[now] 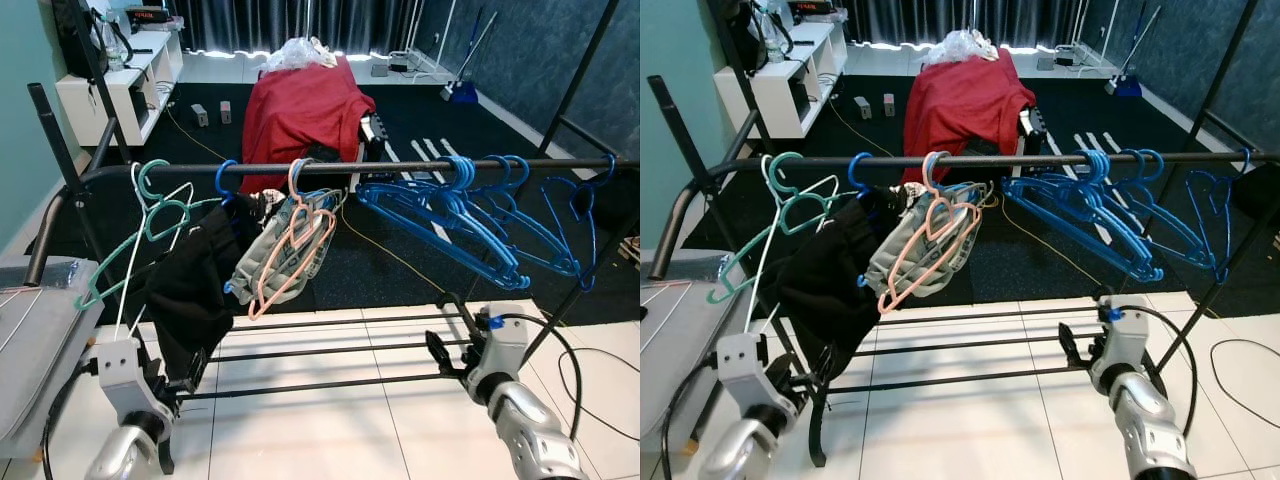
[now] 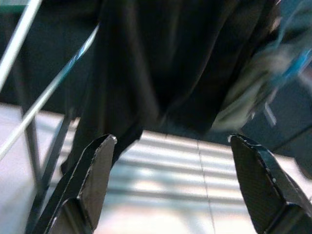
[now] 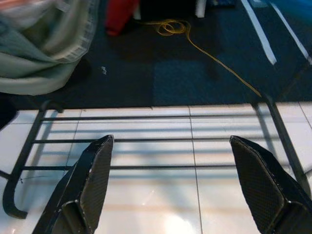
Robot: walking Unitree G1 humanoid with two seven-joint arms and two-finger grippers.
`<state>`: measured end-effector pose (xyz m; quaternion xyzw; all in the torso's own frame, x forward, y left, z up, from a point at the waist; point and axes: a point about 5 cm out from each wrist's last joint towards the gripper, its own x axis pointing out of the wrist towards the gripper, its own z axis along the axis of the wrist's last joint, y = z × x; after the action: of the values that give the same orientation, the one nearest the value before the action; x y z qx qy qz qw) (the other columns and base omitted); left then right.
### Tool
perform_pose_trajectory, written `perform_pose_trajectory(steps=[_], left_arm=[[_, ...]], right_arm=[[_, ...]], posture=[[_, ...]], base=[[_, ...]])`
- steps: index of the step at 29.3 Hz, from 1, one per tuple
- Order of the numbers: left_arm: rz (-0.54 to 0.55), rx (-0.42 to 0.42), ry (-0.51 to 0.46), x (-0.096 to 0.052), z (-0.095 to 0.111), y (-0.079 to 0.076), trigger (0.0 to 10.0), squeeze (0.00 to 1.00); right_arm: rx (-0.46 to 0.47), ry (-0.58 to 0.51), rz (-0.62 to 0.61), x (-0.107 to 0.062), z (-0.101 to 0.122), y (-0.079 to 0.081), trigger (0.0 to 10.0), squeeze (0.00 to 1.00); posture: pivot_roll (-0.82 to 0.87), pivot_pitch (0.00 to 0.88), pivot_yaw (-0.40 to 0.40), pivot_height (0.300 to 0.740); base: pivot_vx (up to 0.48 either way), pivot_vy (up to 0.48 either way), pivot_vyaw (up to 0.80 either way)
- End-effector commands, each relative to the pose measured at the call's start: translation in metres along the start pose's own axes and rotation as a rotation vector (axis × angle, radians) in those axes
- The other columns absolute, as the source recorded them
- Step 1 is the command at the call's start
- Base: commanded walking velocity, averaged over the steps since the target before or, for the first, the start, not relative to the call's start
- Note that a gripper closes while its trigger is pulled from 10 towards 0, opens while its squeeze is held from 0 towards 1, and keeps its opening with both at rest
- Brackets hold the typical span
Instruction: Hang hanger
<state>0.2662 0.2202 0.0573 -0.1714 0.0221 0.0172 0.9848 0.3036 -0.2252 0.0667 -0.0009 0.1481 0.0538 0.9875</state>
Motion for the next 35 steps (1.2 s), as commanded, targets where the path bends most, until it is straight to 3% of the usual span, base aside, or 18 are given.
perform_pose_trajectory(steps=[1,2,4,6,8,9,16,20,26,29,30,33,35], left_arm=[[0.024,-0.101,-0.009,0.006,0.0,0.002,10.0,0.0],[0.011,-0.172,-0.008,0.008,-0.001,-0.002,10.0,0.0],[-0.002,-0.223,0.028,0.009,-0.01,-0.008,10.0,0.0],[0.055,-0.136,0.085,0.006,-0.019,-0.007,10.0,0.0],[0.082,-0.126,0.111,0.006,-0.022,-0.006,10.0,0.0],[0.102,-0.082,0.124,0.004,-0.024,-0.004,10.0,0.0],[0.046,0.123,0.098,-0.004,-0.017,-0.004,10.0,0.0],[-0.012,0.186,0.076,-0.011,-0.011,-0.006,10.0,0.0],[-0.052,0.199,0.052,-0.017,-0.006,-0.013,10.0,0.0],[-0.117,0.214,-0.083,-0.01,0.022,-0.033,10.0,0.0],[-0.117,0.214,-0.083,-0.01,0.022,-0.033,10.0,0.0],[-0.212,0.282,-0.215,-0.002,0.055,-0.056,10.0,0.0],[-0.238,0.298,-0.242,0.0,0.064,-0.062,10.0,0.04]], right_arm=[[-0.061,0.009,0.031,0.006,0.002,0.009,10.0,0.0],[-0.099,0.009,0.047,0.008,0.003,0.012,10.0,0.0],[-0.116,0.003,0.052,0.008,0.003,0.012,10.0,0.0],[-0.073,-0.003,0.044,0.004,0.002,0.007,10.0,0.0],[-0.051,-0.014,0.061,0.001,0.002,0.007,10.0,0.0],[-0.033,-0.026,0.081,-0.002,0.001,0.009,10.0,0.0],[-0.024,0.0,0.1,-0.014,-0.016,0.01,10.0,0.0],[0.027,-0.031,0.129,-0.016,-0.015,0.014,10.0,0.0],[0.041,-0.052,0.173,-0.019,-0.014,0.021,10.0,0.0],[0.022,-0.043,0.187,-0.023,-0.018,0.023,10.0,0.0],[0.022,-0.043,0.187,-0.023,-0.018,0.023,10.0,0.0],[0.01,-0.035,0.176,-0.024,-0.02,0.02,10.0,0.0],[0.009,-0.036,0.174,-0.023,-0.02,0.02,10.0,0.0]], posture=[[0.02,0.0,-0.034,0.74],[0.01,0.0,-0.026,0.74],[0.0,0.0,-0.024,0.74],[-0.01,0.0,-0.02,0.74],[-0.02,0.0,-0.019,0.74],[-0.02,0.0,-0.02,0.74],[0.0,0.0,-0.025,0.74],[0.01,0.0,-0.021,0.74],[0.01,0.0,-0.022,0.74],[0.01,0.0,-0.024,0.74],[0.01,0.0,-0.024,0.74],[0.01,0.0,-0.024,0.74],[0.01,0.0,-0.023,0.74]], base=[[0.0,0.0,0.0],[0.0,0.0,0.0],[0.0,0.0,0.0],[0.0,0.0,0.0],[0.0,0.0,0.0],[0.0,0.0,0.0],[0.0,0.0,0.0],[0.0,0.0,0.0],[0.0,0.0,0.0],[0.0,0.0,0.0],[0.0,0.0,0.0],[0.0,0.0,0.0],[0.0,0.0,0.0]])
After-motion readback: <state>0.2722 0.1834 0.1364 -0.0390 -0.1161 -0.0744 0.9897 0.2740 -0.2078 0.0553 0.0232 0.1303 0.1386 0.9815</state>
